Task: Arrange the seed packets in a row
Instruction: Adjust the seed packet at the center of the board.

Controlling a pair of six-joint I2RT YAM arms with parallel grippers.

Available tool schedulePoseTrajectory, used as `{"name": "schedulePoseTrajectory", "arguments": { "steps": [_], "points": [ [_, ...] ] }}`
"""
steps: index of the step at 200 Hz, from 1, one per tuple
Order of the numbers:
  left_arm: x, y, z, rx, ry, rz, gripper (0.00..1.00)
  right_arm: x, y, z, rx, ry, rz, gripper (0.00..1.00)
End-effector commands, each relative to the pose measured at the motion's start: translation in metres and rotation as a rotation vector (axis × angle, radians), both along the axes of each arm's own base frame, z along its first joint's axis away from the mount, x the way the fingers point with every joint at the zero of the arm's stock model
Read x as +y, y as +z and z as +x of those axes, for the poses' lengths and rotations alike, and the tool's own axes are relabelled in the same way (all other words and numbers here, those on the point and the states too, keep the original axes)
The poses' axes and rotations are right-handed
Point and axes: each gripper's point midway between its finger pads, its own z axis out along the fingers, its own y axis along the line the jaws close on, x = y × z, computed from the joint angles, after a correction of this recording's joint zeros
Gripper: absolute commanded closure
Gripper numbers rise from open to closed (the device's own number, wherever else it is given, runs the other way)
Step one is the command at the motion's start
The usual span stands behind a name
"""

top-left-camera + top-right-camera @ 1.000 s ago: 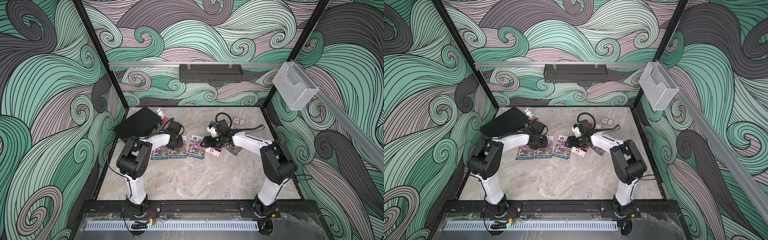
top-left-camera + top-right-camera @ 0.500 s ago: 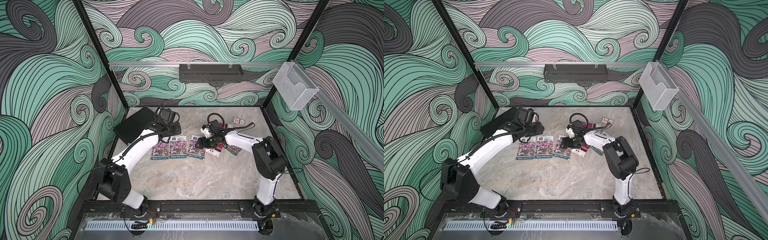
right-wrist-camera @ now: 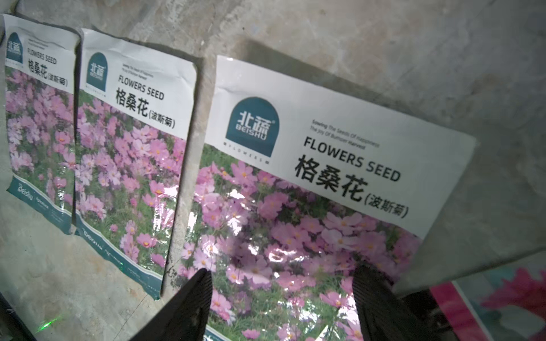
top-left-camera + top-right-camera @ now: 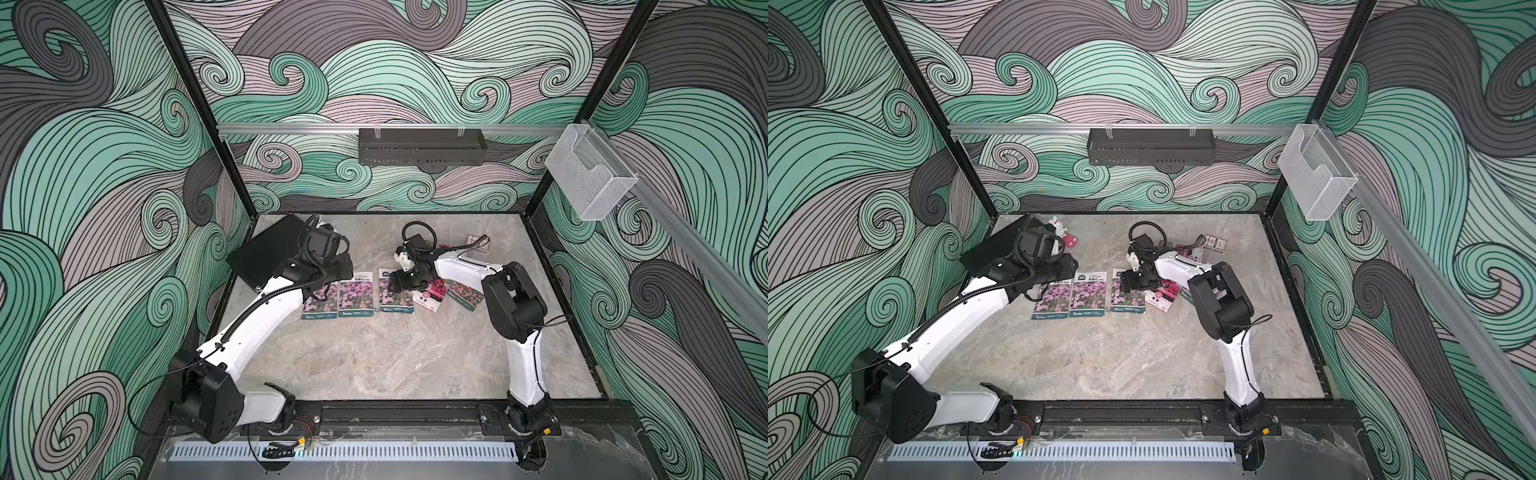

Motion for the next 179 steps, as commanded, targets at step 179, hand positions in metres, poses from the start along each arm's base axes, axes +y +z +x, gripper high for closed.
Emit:
{"name": "schedulePoseTrajectory", "arguments": {
  "steps": [179],
  "points": [
    [0.020, 0.023, -0.011, -0.041, 0.033, -0.008, 0.61, -0.002, -0.026, -0.045, 0.002, 0.102, -0.306, 0.24]
  ]
}}
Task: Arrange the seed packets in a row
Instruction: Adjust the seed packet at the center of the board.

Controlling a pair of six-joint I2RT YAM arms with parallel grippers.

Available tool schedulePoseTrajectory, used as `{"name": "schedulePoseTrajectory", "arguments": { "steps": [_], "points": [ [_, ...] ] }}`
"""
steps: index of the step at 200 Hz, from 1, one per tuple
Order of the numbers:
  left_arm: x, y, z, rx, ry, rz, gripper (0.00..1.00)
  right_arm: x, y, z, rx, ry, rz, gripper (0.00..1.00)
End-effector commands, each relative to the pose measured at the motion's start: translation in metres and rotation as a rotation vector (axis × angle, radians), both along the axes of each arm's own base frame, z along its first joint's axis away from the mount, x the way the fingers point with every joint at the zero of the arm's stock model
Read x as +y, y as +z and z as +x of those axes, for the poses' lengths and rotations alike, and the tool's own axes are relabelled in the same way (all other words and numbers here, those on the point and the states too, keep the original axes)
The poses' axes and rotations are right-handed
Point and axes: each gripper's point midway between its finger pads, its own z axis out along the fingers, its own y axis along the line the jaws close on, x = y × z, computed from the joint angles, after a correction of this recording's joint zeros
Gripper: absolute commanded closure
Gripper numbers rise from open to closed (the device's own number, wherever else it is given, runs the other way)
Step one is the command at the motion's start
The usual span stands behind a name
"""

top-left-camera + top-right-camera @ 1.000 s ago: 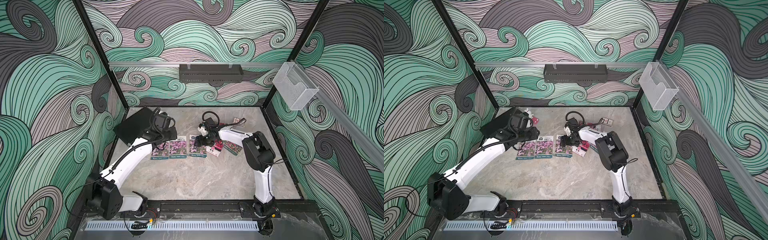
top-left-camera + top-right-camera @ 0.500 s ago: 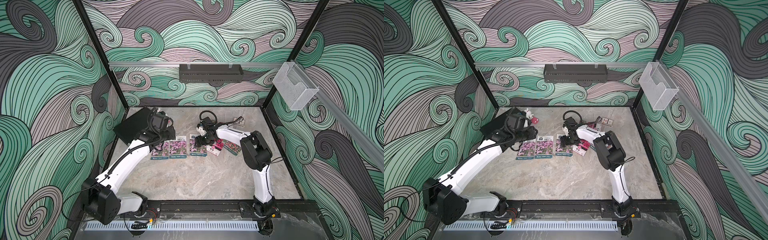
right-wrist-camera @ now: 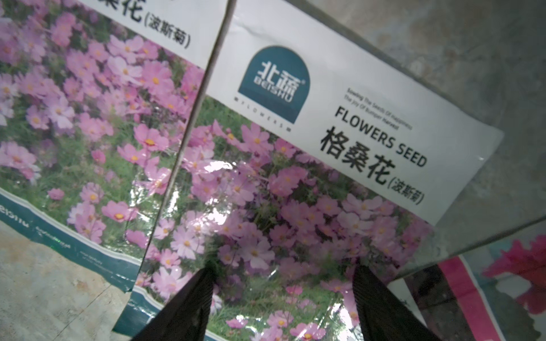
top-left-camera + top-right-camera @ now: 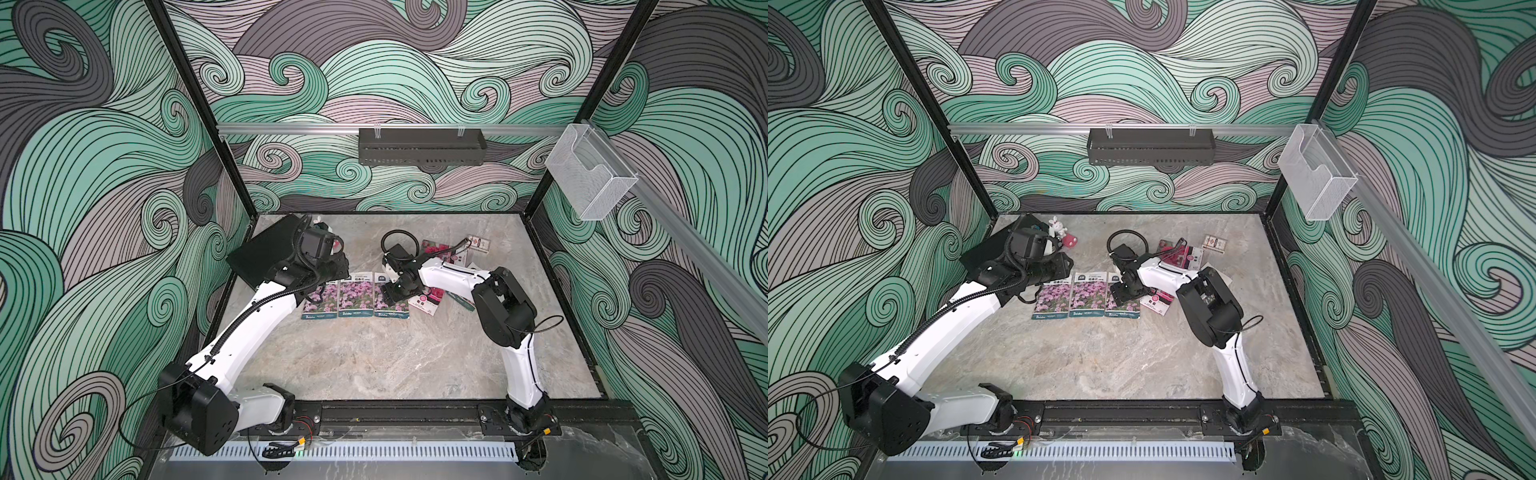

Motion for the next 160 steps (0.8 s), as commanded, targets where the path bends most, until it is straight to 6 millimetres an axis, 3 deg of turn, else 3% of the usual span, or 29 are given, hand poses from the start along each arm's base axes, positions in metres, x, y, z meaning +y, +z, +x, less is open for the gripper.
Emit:
{"name": "schedulePoseTrajectory", "arguments": {
  "steps": [1, 46, 69, 83, 114, 136, 160],
  "points": [
    [0.009, 0.010, -0.005, -0.014, 0.017, -0.003, 0.61, -0.017, -0.018, -0.010, 0.051, -0.023, -0.091, 0.24],
    [0.012, 0.006, -0.005, -0.007, 0.025, -0.009, 0.61, -0.019, -0.016, -0.006, 0.036, -0.011, -0.125, 0.24],
    [0.013, 0.007, -0.006, -0.011, 0.029, -0.014, 0.61, -0.015, -0.006, -0.001, 0.013, 0.004, -0.111, 0.23],
    [0.014, 0.008, -0.005, -0.013, 0.030, -0.016, 0.61, -0.010, 0.009, 0.003, -0.016, 0.016, -0.083, 0.23],
    [0.015, 0.010, -0.005, -0.019, 0.034, -0.020, 0.61, -0.001, 0.072, 0.011, -0.076, 0.011, 0.069, 0.22],
    [0.015, 0.011, -0.005, -0.022, 0.034, -0.023, 0.61, -0.016, 0.099, 0.014, -0.074, -0.059, 0.153, 0.22],
    [0.014, 0.009, -0.004, -0.020, 0.032, -0.030, 0.61, -0.050, 0.092, 0.023, -0.042, -0.211, 0.209, 0.22]
  ]
}}
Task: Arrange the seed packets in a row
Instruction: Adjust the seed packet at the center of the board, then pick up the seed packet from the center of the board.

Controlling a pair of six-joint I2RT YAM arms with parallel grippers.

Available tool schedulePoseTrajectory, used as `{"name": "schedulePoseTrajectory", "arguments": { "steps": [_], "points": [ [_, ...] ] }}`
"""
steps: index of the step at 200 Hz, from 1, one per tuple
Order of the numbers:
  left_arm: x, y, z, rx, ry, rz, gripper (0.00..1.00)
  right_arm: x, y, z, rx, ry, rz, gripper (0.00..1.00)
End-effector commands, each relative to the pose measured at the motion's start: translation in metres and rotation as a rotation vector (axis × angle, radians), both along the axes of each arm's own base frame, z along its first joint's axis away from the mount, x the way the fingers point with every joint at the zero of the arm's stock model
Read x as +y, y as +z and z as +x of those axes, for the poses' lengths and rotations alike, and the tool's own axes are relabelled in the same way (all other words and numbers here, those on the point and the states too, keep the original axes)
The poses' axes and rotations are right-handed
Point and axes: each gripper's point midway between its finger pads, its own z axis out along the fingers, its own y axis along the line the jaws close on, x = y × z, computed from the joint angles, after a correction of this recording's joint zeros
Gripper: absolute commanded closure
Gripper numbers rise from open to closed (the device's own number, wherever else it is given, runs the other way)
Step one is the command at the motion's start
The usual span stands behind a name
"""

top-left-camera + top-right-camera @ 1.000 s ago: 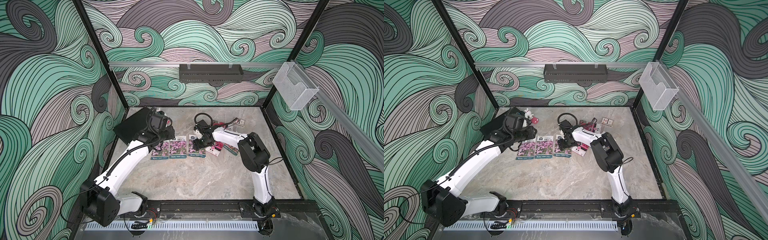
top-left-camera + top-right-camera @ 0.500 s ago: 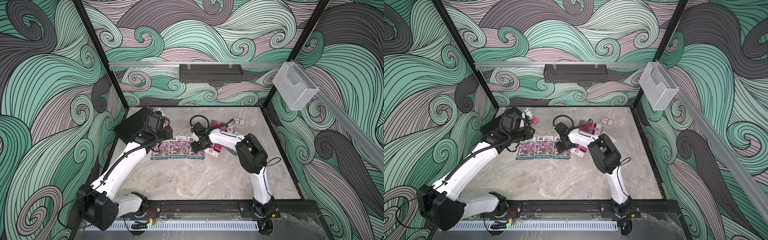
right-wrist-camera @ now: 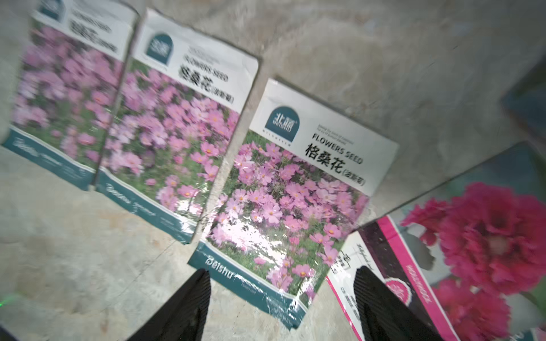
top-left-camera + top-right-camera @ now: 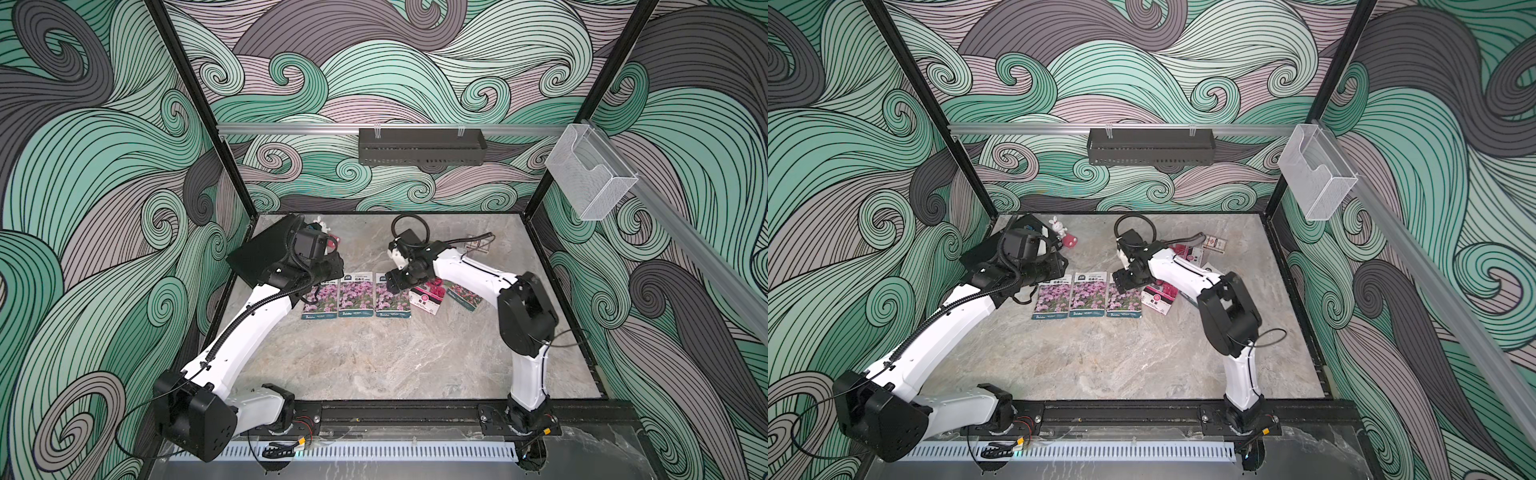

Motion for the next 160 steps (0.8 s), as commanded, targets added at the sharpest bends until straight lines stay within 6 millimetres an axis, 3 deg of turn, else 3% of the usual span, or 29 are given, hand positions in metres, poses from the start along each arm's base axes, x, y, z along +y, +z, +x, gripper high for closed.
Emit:
{"name": "schedulePoseTrajectory", "arguments": {
  "steps": [1, 25, 100, 118, 160],
  "points": [
    [0.003, 0.007, -0.003, -0.015, 0.007, -0.019, 0.61, -0.032, 0.000, 0.006, 0.060, -0.145, 0.079, 0.22],
    [-0.002, 0.000, -0.002, 0.002, -0.010, -0.038, 0.61, -0.058, -0.023, 0.016, 0.121, -0.268, 0.083, 0.21],
    [-0.021, -0.023, -0.007, 0.094, -0.069, -0.107, 0.61, -0.082, -0.071, 0.031, 0.191, -0.468, -0.010, 0.19],
    [-0.023, -0.029, -0.009, 0.121, -0.072, -0.117, 0.61, -0.087, -0.069, 0.027, 0.187, -0.482, -0.001, 0.19],
    [-0.028, -0.042, -0.009, 0.146, -0.083, -0.122, 0.61, -0.103, -0.036, 0.009, 0.144, -0.530, 0.219, 0.19]
  ]
}}
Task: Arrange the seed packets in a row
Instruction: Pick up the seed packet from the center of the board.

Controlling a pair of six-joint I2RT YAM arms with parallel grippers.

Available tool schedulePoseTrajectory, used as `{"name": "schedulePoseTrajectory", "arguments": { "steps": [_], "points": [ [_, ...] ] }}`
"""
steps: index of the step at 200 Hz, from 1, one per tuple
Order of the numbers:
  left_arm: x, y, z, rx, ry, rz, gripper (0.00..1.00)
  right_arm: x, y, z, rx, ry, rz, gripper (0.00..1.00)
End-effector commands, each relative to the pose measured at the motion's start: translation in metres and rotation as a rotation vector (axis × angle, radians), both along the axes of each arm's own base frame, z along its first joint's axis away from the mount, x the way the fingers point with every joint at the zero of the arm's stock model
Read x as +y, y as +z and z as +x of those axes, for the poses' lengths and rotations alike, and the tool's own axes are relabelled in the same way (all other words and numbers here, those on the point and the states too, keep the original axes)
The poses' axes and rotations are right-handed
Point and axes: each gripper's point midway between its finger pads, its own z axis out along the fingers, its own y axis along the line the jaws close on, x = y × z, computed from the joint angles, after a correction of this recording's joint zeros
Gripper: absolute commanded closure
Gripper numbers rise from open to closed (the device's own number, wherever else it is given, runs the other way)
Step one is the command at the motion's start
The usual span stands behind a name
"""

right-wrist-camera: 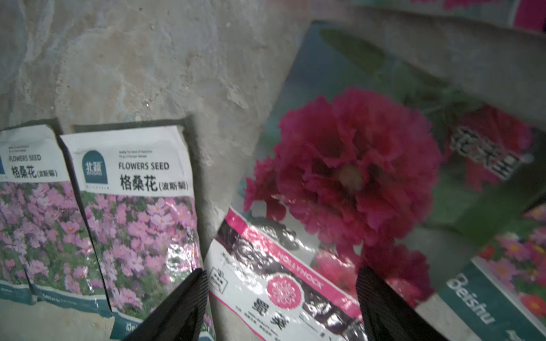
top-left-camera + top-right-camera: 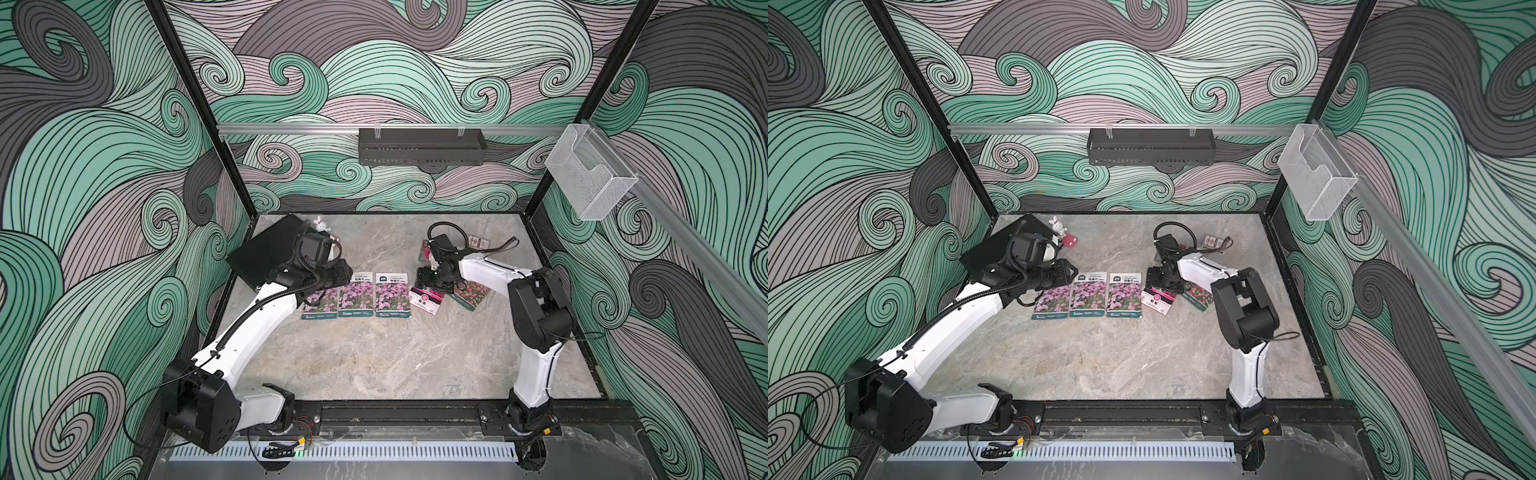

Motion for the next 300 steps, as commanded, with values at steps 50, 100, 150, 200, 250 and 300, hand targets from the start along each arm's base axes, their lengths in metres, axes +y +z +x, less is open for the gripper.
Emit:
{"name": "schedulePoseTrajectory", "arguments": {
  "steps": [50, 100, 150, 200, 250, 300],
  "points": [
    [-0.015, -0.017, 0.002, 0.041, -0.024, -0.010, 0.61, -0.032, 0.028, -0.019, -0.089, -0.185, 0.283, 0.22],
    [-0.019, -0.014, 0.002, 0.032, -0.032, -0.011, 0.61, -0.037, 0.005, -0.015, -0.097, -0.279, 0.395, 0.27],
    [-0.020, -0.014, 0.000, 0.032, -0.033, -0.015, 0.61, -0.039, -0.018, -0.003, -0.148, -0.375, 0.465, 0.35],
    [-0.020, -0.014, -0.001, 0.035, -0.037, -0.013, 0.61, -0.040, -0.040, 0.006, -0.200, -0.449, 0.540, 0.58],
    [-0.018, -0.014, -0.001, 0.034, -0.033, -0.008, 0.61, -0.046, -0.034, 0.008, -0.231, -0.432, 0.481, 0.87],
    [-0.020, -0.014, 0.001, 0.035, -0.040, -0.009, 0.61, -0.057, 0.005, 0.009, -0.249, -0.305, 0.295, 1.00]
  ]
}}
